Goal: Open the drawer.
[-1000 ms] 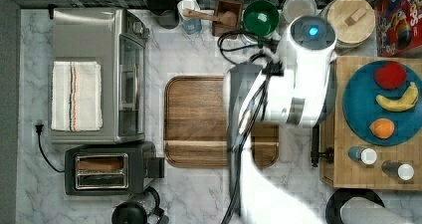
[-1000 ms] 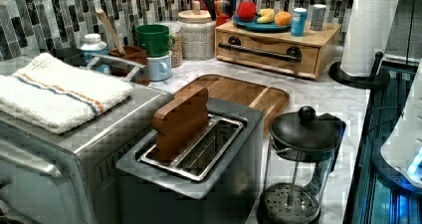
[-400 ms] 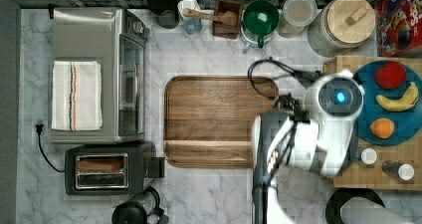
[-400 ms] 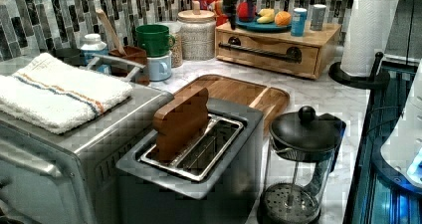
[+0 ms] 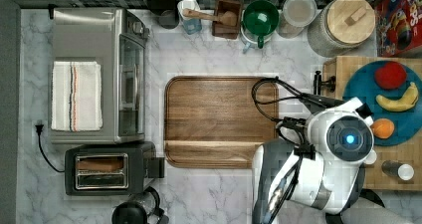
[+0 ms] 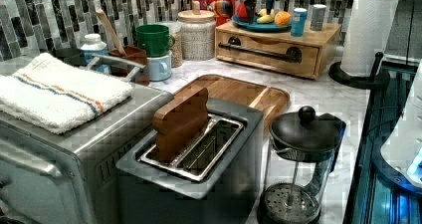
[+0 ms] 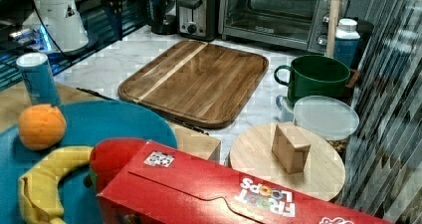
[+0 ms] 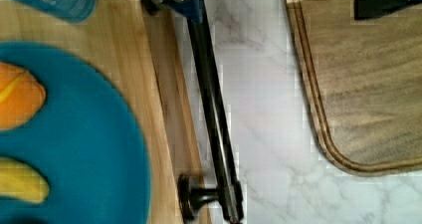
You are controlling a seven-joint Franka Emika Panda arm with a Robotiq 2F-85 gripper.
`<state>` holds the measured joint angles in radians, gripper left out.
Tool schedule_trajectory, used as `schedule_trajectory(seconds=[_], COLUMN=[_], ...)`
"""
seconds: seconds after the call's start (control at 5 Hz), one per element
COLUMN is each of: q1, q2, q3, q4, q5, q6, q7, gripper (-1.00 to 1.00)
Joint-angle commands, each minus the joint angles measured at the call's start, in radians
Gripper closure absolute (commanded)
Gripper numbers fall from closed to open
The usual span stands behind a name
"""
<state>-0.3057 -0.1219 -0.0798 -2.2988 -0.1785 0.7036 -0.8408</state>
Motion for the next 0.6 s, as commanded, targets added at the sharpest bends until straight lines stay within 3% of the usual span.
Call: schedule_trajectory(seconds=[0.2,0.6], q1=[0.059,0.048], q2=[-0.059,-0.065], q3=[0.069,0.073], q4=[-0.066,-0.080], q5=[0.009,0.005], q6=[0.015,0.034], q7=[0.005,-0.029], gripper=[-1.00,-1.00])
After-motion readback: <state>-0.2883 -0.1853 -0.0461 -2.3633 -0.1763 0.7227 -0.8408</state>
